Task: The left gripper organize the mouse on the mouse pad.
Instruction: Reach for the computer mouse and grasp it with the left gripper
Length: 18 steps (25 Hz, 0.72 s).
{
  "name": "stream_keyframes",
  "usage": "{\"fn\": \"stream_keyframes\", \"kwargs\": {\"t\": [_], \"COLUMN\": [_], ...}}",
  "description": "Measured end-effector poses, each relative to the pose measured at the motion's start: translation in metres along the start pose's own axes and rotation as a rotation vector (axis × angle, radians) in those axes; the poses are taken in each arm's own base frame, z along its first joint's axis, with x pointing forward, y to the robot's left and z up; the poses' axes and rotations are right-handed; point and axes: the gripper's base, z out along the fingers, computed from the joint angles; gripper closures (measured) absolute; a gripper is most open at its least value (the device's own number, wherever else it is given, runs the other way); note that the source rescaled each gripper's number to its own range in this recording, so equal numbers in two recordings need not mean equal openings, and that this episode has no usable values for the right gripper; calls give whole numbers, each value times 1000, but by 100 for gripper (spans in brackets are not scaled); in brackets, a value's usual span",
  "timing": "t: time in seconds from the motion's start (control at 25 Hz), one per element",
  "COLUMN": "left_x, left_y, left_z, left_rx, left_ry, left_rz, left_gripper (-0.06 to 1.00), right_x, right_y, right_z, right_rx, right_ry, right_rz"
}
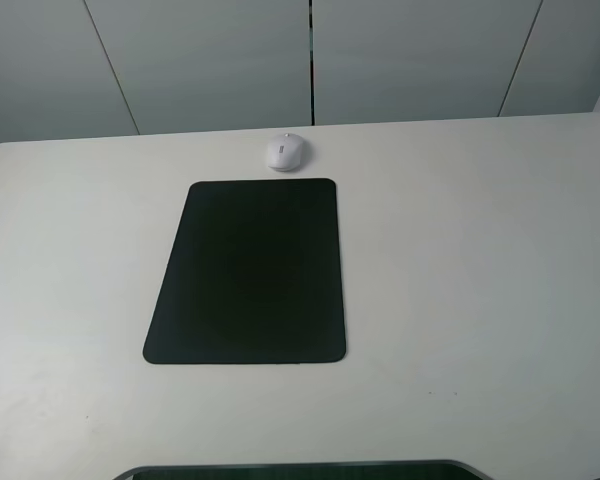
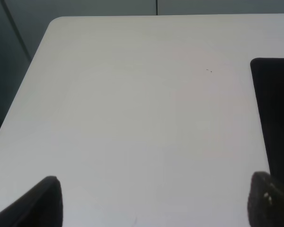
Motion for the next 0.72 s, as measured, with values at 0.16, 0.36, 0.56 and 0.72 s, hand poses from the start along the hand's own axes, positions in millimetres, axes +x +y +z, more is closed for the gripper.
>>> {"fn": "stream_keyframes", "kwargs": {"t": [0.16,0.36,0.56,0.72], "left_x": [0,0,0,0], "left_y": [0,0,0,0], "left_z": [0,0,0,0], "left_rx": [0,0,0,0], "left_ry": [0,0,0,0], "left_rz": [0,0,0,0], "left_gripper": [-6,-6,-6,-6], "right_x": [0,0,0,0], "right_y": [0,0,0,0], "right_z": [0,0,0,0], "right_rx": [0,0,0,0], "right_ry": [0,0,0,0], "right_rz": [0,0,0,0]}}
